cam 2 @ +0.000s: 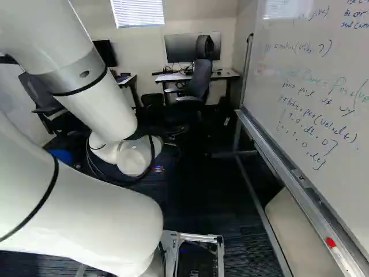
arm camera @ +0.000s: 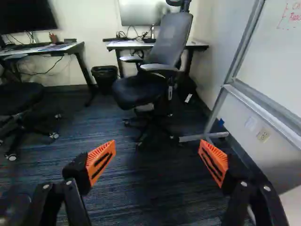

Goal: Open the door and move inside

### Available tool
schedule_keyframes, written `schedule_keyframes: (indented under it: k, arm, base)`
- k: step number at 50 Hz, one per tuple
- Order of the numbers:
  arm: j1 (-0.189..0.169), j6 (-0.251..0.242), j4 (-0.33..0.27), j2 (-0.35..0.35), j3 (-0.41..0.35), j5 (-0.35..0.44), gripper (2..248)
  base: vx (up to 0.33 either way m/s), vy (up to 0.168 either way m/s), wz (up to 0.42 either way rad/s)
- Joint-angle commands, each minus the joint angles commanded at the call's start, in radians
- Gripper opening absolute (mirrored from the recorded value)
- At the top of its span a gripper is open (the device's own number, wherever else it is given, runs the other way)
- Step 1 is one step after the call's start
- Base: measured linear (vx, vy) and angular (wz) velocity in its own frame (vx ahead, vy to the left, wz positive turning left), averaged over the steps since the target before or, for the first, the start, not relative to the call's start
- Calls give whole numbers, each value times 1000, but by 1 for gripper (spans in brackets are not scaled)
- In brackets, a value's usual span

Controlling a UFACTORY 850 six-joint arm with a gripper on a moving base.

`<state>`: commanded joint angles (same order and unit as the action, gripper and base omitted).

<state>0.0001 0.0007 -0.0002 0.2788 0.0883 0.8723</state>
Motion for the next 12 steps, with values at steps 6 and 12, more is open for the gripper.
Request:
schedule_keyframes:
  k: [6,12]
  arm:
    - [0,-1,0,0,-1,0,247]
    - [0,-1,0,0,-1,0,247]
  base:
    - [0,0,0]
    - [0,0,0]
